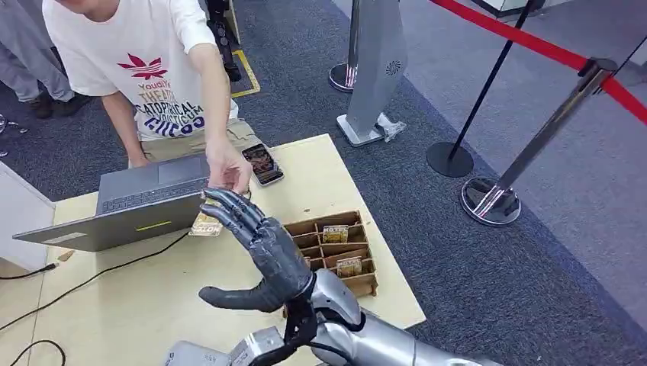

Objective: Pass the card to the sensor for recognition and then transmit it.

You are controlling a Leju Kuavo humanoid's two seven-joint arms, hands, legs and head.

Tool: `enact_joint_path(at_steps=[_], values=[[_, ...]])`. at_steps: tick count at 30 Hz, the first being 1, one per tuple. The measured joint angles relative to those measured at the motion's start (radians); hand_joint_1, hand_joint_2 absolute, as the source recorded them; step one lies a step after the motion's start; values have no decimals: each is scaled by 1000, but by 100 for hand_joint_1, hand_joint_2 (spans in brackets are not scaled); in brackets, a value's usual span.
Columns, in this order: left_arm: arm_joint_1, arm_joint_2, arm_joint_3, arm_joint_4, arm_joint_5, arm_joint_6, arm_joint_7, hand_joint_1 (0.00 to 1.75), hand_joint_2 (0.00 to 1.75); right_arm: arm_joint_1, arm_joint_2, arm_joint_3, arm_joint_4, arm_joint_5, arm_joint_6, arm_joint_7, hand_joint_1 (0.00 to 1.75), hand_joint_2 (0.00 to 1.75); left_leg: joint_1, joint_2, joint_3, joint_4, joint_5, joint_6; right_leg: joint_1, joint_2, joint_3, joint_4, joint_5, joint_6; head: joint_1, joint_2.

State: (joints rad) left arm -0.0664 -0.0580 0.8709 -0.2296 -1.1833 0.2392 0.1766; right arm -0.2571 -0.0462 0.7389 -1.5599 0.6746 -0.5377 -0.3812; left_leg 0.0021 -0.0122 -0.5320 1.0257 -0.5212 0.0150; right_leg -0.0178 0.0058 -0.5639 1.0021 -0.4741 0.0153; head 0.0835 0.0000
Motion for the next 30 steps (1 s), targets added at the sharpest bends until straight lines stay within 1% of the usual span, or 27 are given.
enact_joint_path(at_steps=[4, 6, 7, 8, 10, 13, 17, 22, 27, 30], values=[[-11, -1, 0, 0, -16, -3, 3, 0, 175, -58, 26, 10, 38, 159, -106, 42, 0, 175, 0, 0, 0, 0, 0, 0, 0, 0, 0, 0, 0, 0, 0, 0], [-15, -2, 0, 0, -24, -6, 8, 0, 175, -84, 44, 11, 66, 272, -141, 57, 0, 175, 0, 0, 1, 0, 0, 0, 0, 0, 0, 0, 0, 0, 0, 0], [-16, -4, 0, 0, -28, -6, 9, 0, 175, -90, 55, 3, 74, 337, -142, 45, 0, 175, 0, 0, 0, 0, 0, 0, 0, 0, 0, 0, 0, 0, 0, 0], [-17, -5, 0, 0, -32, -6, 10, 0, 175, -95, 73, -12, 82, 405, -143, 17, 0, 175, 0, 0, 0, 0, 0, 0, 0, 0, 0, 1, 0, 0, 1, 0], [-20, -6, 0, 0, -36, -6, 10, 0, 175, -111, 124, -67, 112, 489, -144, -55, 0, 175, 0, 0, 0, 0, 0, 0, 0, 0, 0, 1, 0, 0, 0, 0], [-21, -6, 0, 0, -40, -6, 10, 0, 175, -134, 178, -144, 145, 539, -144, -99, 0, 175, 0, 0, 0, 0, 0, 0, 0, 0, 0, 1, 0, 0, 0, 0], [-23, -6, 0, 0, -48, -9, 10, 0, 175, -147, 229, -213, 175, 586, -144, -115, 0, 175, 0, 0, 0, 0, 0, 0, 0, 0, 0, 1, 0, 0, 0, 0], [-24, -6, 0, 0, -49, -13, 12, 0, 175, -166, 253, -253, 212, 602, -144, -108, 0, 175, 0, 0, 0, 0, 0, 0, 0, 0, 0, 0, 0, 0, 0, 0], [-23, -4, 0, 0, -48, -14, 10, 0, 175, -180, 261, -273, 252, 603, -144, -99, 0, 175, 0, 0, 0, 0, 0, 0, 0, 0, 0, 0, 0, 0, 0, 0], [-23, -4, 0, 0, -48, -14, 9, 0, 175, -187, 261, -275, 274, 604, -144, -80, 0, 175, 0, 0, 0, 0, 0, 0, 0, 0, 0, 0, 0, 0, 0, 0]])
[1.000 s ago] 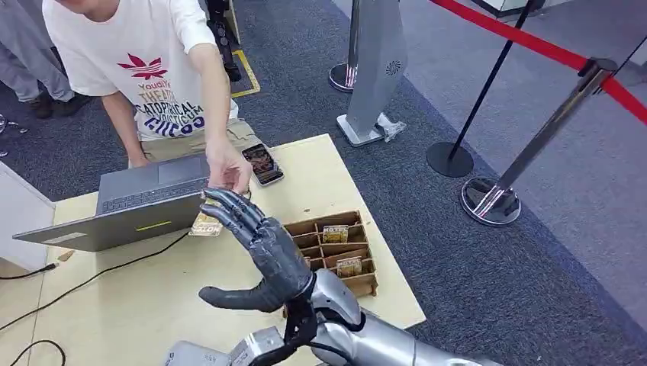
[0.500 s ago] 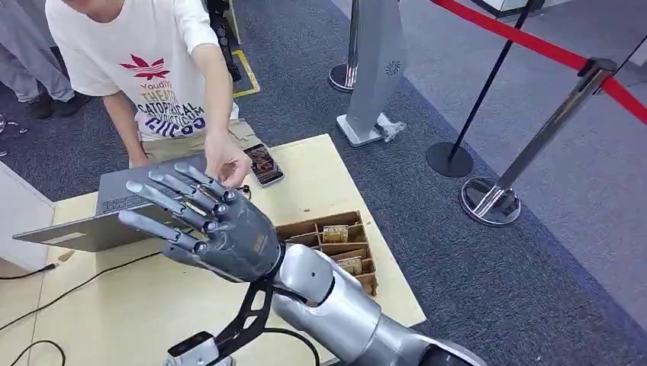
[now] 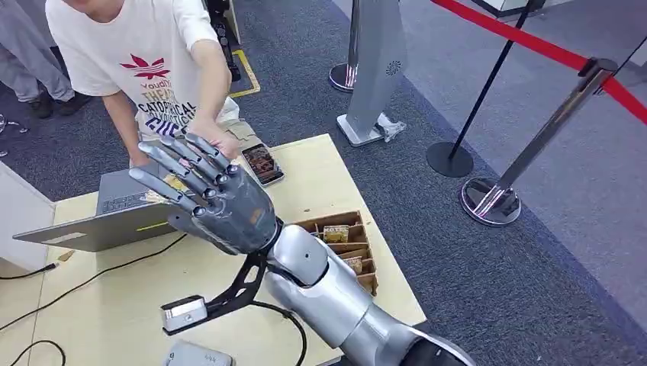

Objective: Pass the card to the sensor for recognition and then transmit it.

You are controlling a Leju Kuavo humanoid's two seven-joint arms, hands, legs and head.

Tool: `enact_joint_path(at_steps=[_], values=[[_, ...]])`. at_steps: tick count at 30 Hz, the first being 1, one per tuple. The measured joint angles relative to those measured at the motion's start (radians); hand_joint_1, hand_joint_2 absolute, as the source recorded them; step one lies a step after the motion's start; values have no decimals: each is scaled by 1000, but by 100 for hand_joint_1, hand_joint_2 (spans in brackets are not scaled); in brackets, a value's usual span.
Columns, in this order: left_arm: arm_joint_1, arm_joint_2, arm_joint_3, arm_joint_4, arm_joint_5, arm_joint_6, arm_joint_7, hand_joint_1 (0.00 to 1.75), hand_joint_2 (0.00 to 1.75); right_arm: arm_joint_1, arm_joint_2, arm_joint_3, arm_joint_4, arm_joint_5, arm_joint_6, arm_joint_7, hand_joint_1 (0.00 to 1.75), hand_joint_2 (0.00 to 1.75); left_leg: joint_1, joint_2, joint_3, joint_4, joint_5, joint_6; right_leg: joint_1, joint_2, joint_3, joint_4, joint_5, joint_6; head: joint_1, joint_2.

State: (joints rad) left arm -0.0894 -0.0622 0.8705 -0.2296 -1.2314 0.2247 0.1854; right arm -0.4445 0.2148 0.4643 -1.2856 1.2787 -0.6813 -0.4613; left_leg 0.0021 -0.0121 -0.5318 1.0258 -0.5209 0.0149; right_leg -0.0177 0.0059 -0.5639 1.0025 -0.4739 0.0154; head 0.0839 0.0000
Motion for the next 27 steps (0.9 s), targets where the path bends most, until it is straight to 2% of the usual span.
enact_joint_path(at_steps=[7, 8, 10, 11, 13, 14, 17, 24, 27], values=[[0, 0, 0, 0, 2, 0, 0, 0, 175, -7, 0, -9, 42, 0, 0, 21, 0, 175, 0, 0, 0, 0, 0, 0, 0, 0, 0, 0, 0, 0, 0, 0], [0, 0, 0, 0, 2, 0, -1, 0, 175, -7, 0, -10, 45, 0, 0, 21, 10, 175, 0, 0, 0, 0, 0, 0, 0, 0, 0, 0, 0, 0, 0, 0], [0, 0, 0, 0, 2, 0, -1, 0, 175, -8, 0, -13, 50, 0, 0, 21, 133, 175, 0, 0, 0, 0, 0, 0, 0, 0, 0, 0, 0, 0, 0, 0], [0, 0, 0, 0, 2, 0, -1, 0, 175, -8, 0, -15, 53, -1, 0, 22, 147, 175, 0, 0, 0, 0, 0, 0, 0, 0, 0, 0, 0, 0, 0, 0], [1, 0, 0, 0, 2, 0, -2, 0, 175, -8, 0, -18, 57, -1, 0, 23, 159, 175, 0, 0, 0, 0, 0, 0, 0, 0, 0, 0, 0, 0, 0, 0], [1, 0, 0, 0, 3, 1, -2, 0, 175, -8, 0, -19, 59, -2, 0, 23, 155, 175, 0, 0, 0, 0, 0, 0, 0, 0, 0, 0, 0, 0, 0, 0], [1, 0, 0, 0, 3, 3, -6, 0, 175, -8, 0, -24, 66, -1, 0, 25, 164, 175, 0, 0, 0, 0, 0, 0, 0, 0, 0, 0, 0, 0, 0, 0], [1, 0, 0, 0, 2, 3, -9, 0, 175, -8, 0, -29, 76, -1, 0, 28, 164, 175, 0, 0, 0, 0, 0, 0, 0, 0, 0, 0, 0, 0, 0, 0], [1, 0, 0, 0, 2, 3, -9, 0, 175, -8, 0, -30, 76, -1, 0, 28, 169, 175, 0, 0, 0, 0, 0, 0, 0, 0, 0, 0, 0, 0, 0, 0]])
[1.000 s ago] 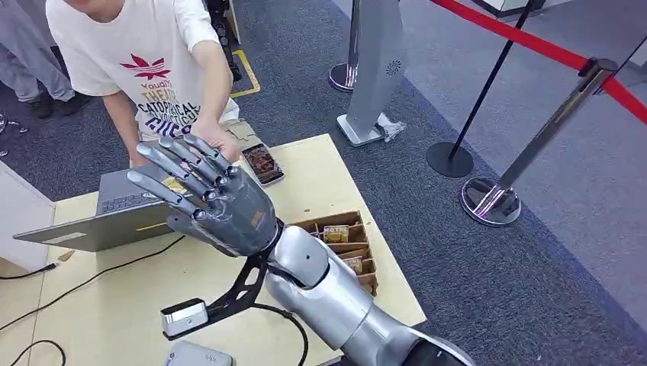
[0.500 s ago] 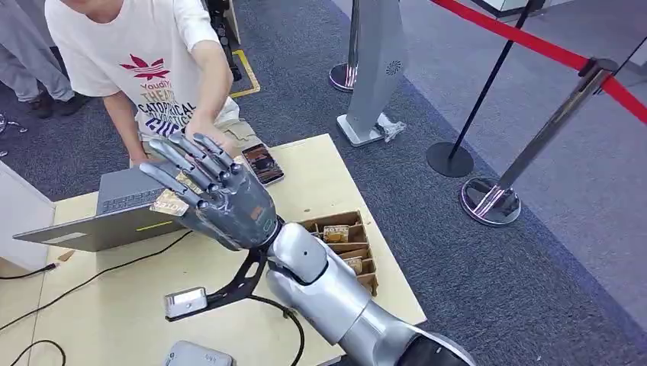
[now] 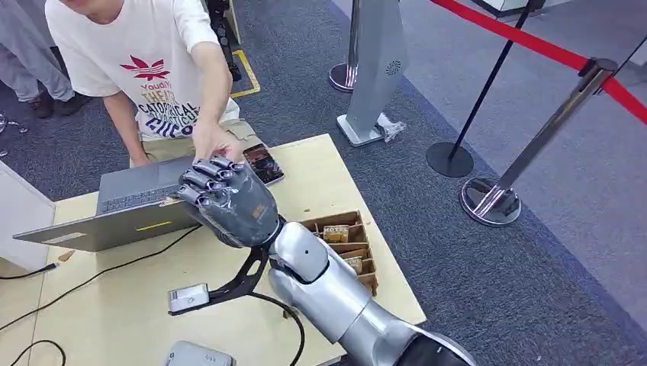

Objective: Pass the card to the sensor for recognition and then transmit it.

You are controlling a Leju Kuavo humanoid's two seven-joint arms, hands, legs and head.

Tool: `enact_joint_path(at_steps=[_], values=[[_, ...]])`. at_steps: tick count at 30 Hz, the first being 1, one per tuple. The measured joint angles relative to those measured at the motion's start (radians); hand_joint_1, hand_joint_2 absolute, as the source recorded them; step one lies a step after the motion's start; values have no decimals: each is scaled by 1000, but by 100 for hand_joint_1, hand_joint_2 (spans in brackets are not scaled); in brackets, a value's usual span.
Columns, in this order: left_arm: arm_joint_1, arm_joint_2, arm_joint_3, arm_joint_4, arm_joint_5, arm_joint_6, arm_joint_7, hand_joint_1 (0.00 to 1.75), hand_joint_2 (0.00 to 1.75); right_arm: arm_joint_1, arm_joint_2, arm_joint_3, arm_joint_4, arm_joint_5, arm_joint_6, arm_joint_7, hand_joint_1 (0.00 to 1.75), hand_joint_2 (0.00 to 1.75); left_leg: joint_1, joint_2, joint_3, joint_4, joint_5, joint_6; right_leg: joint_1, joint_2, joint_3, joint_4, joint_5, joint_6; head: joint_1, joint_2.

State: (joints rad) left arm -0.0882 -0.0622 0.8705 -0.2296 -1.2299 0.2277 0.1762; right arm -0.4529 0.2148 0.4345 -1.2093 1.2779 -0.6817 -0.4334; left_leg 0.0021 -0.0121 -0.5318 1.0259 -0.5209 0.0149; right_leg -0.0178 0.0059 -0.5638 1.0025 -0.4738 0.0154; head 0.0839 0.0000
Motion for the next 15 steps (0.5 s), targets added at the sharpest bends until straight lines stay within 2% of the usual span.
enact_joint_path(at_steps=[4, 11, 12, 15], values=[[0, 0, 0, 0, -1, 0, 0, 0, 175, 0, 0, -2, 0, -1, 0, 0, 173, 175, 0, 0, 0, 0, 0, 0, 0, 0, 0, 0, 0, 0, 0, 0], [0, 0, 0, 0, -1, 0, 0, 0, 175, -1, 0, -4, 3, -8, 0, -6, 169, 175, 0, 0, 0, 0, 0, 0, 0, 0, 0, 0, 0, 0, 0, 0], [0, 0, 0, 0, -1, 0, -1, 0, 175, -1, 0, -4, 4, -11, 0, -8, 175, 175, 0, 0, 0, 0, 0, 0, 0, 0, 0, 0, 0, 0, 0, 0], [0, 0, 0, 0, 1, 0, -5, 0, 175, -3, 0, -4, 13, -52, 0, -23, 175, 175, 0, 0, 0, 0, 0, 0, 0, 0, 0, 0, 0, 0, 0, 0]])
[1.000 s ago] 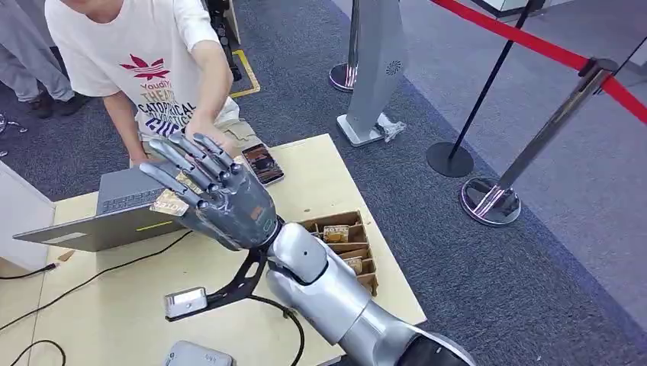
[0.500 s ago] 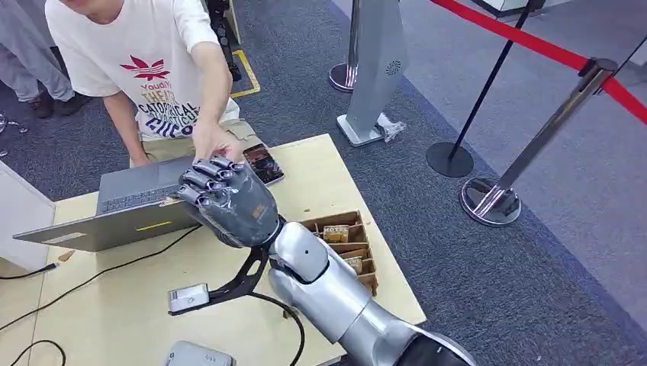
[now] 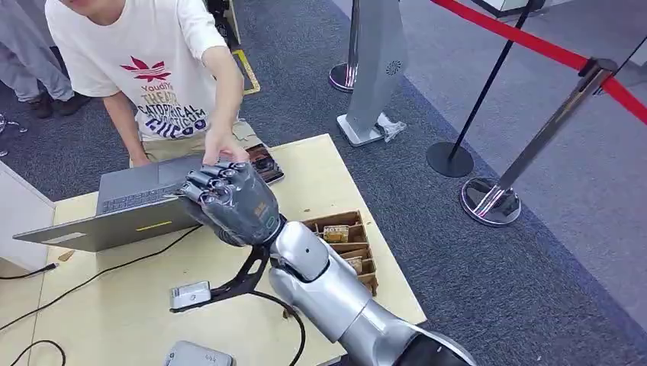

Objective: Pass the card to the sensor for recognition and then transmit it.

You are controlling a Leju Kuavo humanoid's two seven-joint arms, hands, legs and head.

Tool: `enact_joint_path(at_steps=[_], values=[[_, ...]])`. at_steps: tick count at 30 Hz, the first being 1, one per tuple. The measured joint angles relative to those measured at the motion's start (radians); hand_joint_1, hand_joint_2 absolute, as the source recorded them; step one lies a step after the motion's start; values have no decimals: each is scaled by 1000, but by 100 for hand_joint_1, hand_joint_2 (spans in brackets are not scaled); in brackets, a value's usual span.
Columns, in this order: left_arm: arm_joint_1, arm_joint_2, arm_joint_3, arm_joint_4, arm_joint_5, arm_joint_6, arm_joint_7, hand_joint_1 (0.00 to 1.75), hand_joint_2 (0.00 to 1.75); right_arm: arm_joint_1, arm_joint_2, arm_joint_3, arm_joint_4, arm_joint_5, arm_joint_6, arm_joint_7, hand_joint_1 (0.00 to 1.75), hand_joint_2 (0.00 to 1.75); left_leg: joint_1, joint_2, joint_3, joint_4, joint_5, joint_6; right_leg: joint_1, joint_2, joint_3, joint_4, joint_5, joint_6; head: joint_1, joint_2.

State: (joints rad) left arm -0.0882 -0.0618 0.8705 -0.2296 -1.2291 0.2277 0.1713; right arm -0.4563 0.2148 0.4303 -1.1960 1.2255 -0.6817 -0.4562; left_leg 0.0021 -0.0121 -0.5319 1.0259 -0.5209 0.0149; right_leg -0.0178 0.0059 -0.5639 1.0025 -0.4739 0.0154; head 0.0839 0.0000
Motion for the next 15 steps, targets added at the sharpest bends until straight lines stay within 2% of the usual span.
enact_joint_path(at_steps=[3, 6, 8, 11, 13, 15], values=[[0, 0, 0, 0, 5, 0, -6, 0, 175, -2, 0, 8, 9, -115, 0, -29, 175, 175, 0, 0, 0, 0, 0, 0, 0, 0, 0, 0, 0, 0, 0, 0], [3, 1, 1, 0, 15, 2, -11, 0, 175, -13, -10, 88, 5, -414, 14, 15, 175, 175, 0, 0, 0, 0, 0, 0, 0, 0, 0, 0, 0, 0, 0, 0], [8, 2, 3, 0, 24, 3, -21, 0, 175, -23, -36, 179, -45, -696, 105, 49, 175, 175, 0, 0, 0, 0, 0, 0, 0, 0, 0, 0, 0, 0, 0, 0], [15, 6, 7, 0, 33, 3, -30, 0, 175, -24, -71, 284, -136, -968, 263, 69, 175, 175, 0, 0, 0, 0, 0, 0, 0, 0, -1, 0, 0, 0, -1, 0], [17, 8, 11, 0, 35, 3, -35, 0, 175, -22, -91, 334, -191, -1064, 328, 74, 175, 175, 0, -1, -1, 0, 0, 0, 0, -1, -1, 0, 0, 0, 0, 0], [20, 9, 18, 0, 36, 3, -37, 0, 175, -18, -109, 368, -227, -1088, 344, 76, 175, 175, 0, 0, -1, 0, 0, 0, 0, 0, -1, 0, 0, 0, 0, 0]])
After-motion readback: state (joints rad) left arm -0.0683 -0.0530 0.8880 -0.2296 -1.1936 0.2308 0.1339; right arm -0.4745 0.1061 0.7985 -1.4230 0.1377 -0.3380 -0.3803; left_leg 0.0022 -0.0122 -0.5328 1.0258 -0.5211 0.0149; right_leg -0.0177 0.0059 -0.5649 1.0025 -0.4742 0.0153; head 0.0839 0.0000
